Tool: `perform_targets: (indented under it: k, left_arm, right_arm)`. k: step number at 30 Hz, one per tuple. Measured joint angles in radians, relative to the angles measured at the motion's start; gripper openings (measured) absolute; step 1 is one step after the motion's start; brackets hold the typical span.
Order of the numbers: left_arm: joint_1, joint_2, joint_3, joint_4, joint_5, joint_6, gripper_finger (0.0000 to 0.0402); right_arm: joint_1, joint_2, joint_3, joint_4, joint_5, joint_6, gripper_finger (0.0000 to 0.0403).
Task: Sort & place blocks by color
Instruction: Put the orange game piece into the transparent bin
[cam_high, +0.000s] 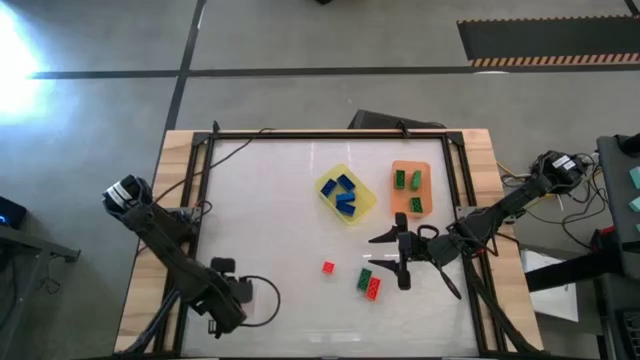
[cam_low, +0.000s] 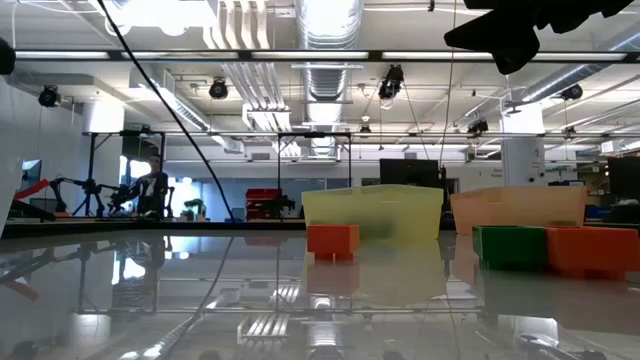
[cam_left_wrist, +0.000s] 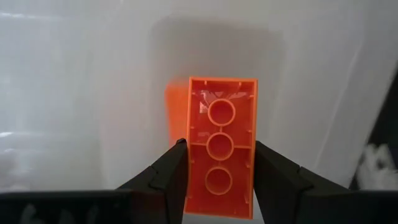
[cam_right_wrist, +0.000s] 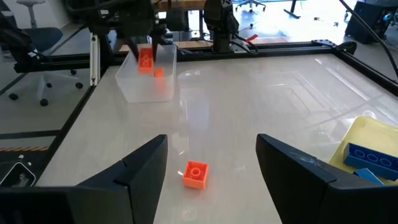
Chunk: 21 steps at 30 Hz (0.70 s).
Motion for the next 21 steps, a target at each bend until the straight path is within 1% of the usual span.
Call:
perform_targets:
  k: [4,7,10,15,21]
  left_arm:
    - [0.001,0.001,-0.029,0.12,-0.002,-0.002,0.0133]
    - [0.001,0.001,-0.04,0.12,-0.001,-0.03,0.0143]
    - [0.001,0.001,-0.05,0.118,-0.002,-0.074,0.0163]
    - [0.001,0.001,-0.053,0.119,-0.002,-0.078,0.0192]
    - [0.008,0.001,-0.034,0.119,-0.001,-0.059,0.0198]
  right_arm:
    - [0.0,0.0,0.0,0.0,0.0,-0.001,0.0235]
    - [0.0,0.0,0.0,0.0,0.0,-0.003,0.0235]
    - [0.0,0.0,0.0,0.0,0.0,-0.003,0.0235]
    - [0.0,0.0,0.0,-0.001,0.0,-0.011,0.0235]
    - [0.0,0.0,0.0,-0.001,0.0,-0.011,0.0235]
